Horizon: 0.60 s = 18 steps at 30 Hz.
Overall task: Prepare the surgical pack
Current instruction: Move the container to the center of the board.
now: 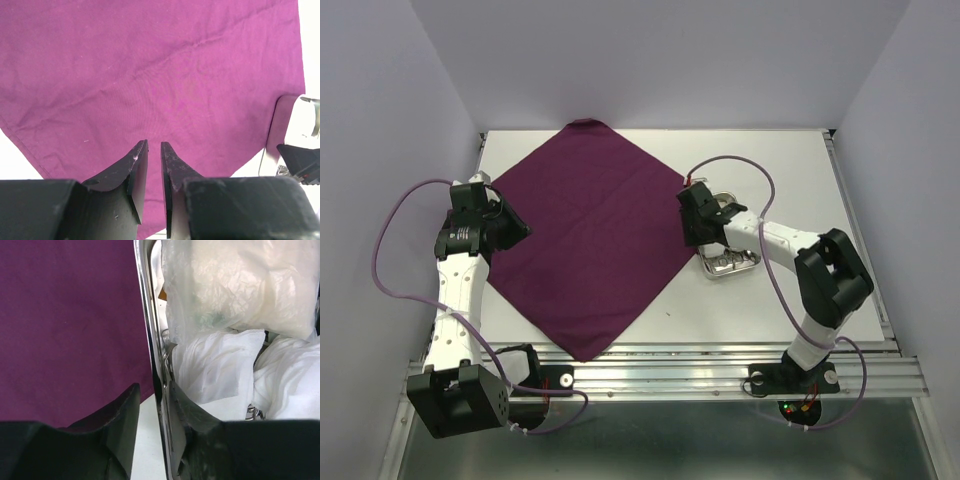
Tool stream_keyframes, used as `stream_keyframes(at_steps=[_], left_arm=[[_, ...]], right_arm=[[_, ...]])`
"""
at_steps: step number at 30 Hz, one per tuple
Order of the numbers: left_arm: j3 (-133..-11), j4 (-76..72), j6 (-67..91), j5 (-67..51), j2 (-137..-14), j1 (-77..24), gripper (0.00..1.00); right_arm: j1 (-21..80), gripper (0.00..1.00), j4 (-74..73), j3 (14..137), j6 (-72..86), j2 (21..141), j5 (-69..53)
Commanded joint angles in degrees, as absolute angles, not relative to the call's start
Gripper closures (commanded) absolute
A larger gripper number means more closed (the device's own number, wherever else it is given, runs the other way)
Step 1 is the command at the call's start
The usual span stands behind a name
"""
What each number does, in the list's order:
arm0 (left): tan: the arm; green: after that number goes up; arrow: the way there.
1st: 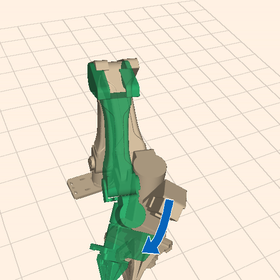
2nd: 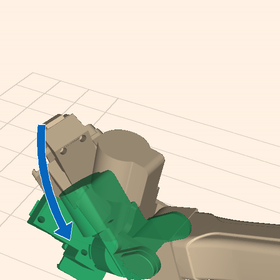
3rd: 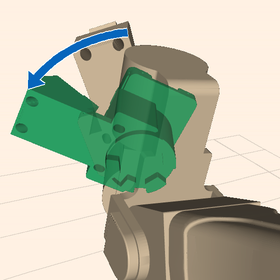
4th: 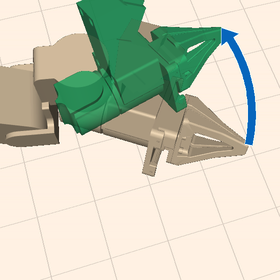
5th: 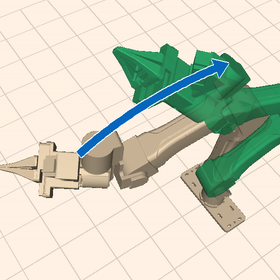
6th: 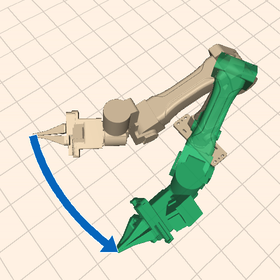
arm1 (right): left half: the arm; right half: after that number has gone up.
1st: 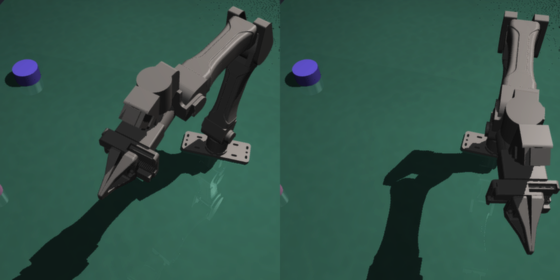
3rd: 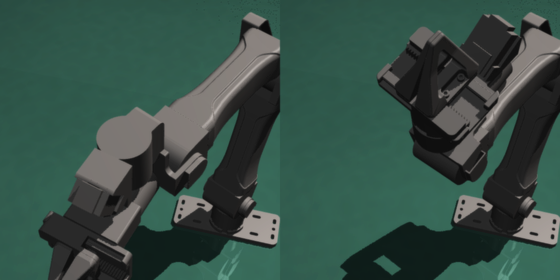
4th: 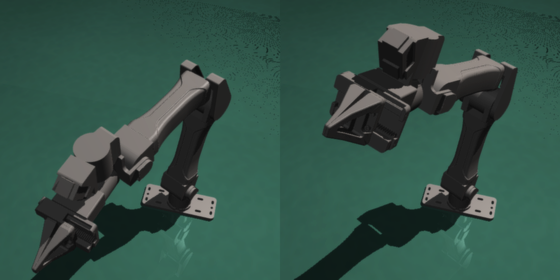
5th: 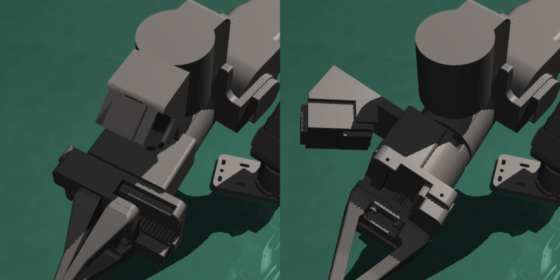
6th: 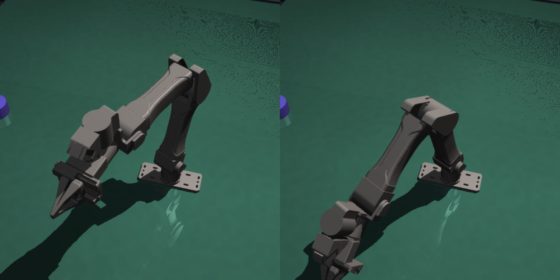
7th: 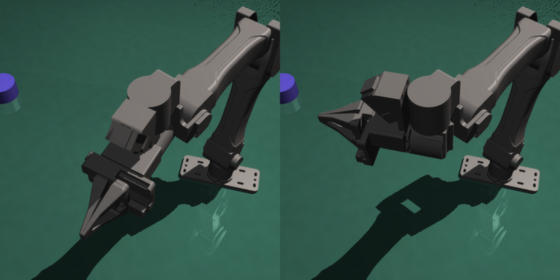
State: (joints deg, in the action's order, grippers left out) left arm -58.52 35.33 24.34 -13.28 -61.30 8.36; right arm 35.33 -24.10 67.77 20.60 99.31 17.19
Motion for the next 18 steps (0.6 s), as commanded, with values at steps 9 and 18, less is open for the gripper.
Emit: stream_keyframes(at_steps=[9, 18], left_arm=[[-57.1, 33.0, 23.6, -12.7, -60.7, 8.2, 0.72], [-57.0, 33.0, 23.3, -12.5, -60.9, 8.2, 0.72]], right_arm=[[39.2, 0.86, -23.3, 72.8, 18.8, 102.5, 17.7], [45.7, 0.99, -22.2, 78.8, 15.1, 104.3, 18.7]])
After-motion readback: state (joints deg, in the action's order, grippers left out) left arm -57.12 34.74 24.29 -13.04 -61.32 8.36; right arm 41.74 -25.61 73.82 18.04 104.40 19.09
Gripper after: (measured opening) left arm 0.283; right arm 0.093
